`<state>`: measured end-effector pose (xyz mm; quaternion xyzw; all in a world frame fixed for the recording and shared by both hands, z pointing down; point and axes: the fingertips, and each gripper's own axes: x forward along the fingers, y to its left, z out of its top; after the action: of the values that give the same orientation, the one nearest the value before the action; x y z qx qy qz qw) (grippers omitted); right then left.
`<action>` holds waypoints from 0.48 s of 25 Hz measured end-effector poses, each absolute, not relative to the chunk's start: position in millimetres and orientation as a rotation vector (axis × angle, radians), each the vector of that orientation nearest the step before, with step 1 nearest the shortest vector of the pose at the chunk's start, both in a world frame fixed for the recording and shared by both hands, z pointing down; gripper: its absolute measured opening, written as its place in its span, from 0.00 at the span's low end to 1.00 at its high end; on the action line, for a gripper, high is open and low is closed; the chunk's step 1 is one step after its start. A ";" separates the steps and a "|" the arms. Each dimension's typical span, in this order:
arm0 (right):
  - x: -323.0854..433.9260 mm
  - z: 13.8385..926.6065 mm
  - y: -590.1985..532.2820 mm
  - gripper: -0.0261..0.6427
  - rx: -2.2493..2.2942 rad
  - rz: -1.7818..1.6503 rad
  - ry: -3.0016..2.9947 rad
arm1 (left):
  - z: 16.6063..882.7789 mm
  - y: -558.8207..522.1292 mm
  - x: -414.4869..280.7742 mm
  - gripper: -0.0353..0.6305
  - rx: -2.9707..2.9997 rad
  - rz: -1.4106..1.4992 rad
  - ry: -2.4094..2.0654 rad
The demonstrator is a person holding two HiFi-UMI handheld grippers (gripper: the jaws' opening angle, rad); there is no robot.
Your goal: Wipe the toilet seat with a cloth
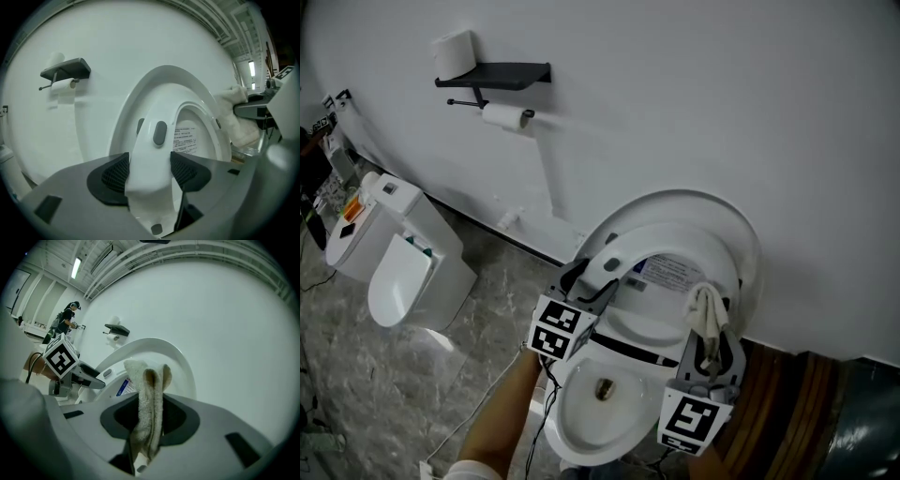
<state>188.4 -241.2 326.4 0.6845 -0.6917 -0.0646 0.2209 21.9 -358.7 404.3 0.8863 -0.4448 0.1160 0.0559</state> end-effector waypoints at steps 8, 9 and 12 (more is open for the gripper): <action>184.8 314.8 -233.5 0.19 1.893 -0.187 -1.966 | 402.2 -355.5 18.7 0.47 2.662 0.380 -1.359; 183.6 311.6 -232.3 0.19 1.894 -0.191 -1.975 | 401.5 -353.1 18.0 0.47 2.668 0.387 -1.366; 180.4 296.6 -225.8 0.19 1.901 -0.209 -2.007 | 400.2 -342.8 16.0 0.47 2.692 0.397 -1.379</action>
<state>180.4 -225.8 296.6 0.6741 -0.7115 -0.0742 0.1837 16.0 -342.8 400.2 0.8815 -0.4516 0.1299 0.0455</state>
